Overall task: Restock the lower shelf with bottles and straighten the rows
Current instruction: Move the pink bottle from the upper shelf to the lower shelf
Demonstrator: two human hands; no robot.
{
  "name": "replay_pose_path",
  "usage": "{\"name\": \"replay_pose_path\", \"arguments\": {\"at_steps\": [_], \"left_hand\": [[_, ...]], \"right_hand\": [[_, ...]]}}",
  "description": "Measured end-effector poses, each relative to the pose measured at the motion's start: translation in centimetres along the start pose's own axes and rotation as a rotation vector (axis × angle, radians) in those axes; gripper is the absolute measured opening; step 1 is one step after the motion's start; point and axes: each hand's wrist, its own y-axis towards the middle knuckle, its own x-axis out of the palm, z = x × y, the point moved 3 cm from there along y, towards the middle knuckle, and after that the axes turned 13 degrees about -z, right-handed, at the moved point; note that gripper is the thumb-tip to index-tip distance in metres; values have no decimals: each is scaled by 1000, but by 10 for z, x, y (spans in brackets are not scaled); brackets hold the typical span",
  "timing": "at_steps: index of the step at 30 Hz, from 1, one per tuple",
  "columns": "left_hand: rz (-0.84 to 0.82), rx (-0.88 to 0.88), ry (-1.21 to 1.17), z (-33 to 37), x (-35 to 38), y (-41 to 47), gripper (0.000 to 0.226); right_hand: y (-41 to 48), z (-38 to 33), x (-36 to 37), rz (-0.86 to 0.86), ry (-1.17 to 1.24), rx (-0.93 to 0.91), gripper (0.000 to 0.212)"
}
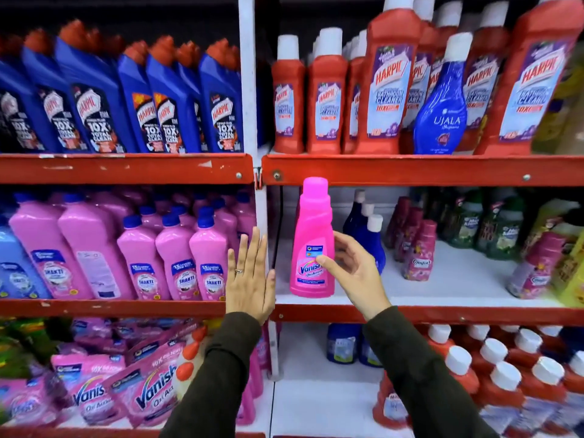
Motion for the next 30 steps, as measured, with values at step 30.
{"name": "replay_pose_path", "arguments": {"at_steps": [30], "left_hand": [[-50, -64, 36, -10, 84, -34, 64]], "right_hand": [[18, 91, 3, 16, 29, 193, 53]]}}
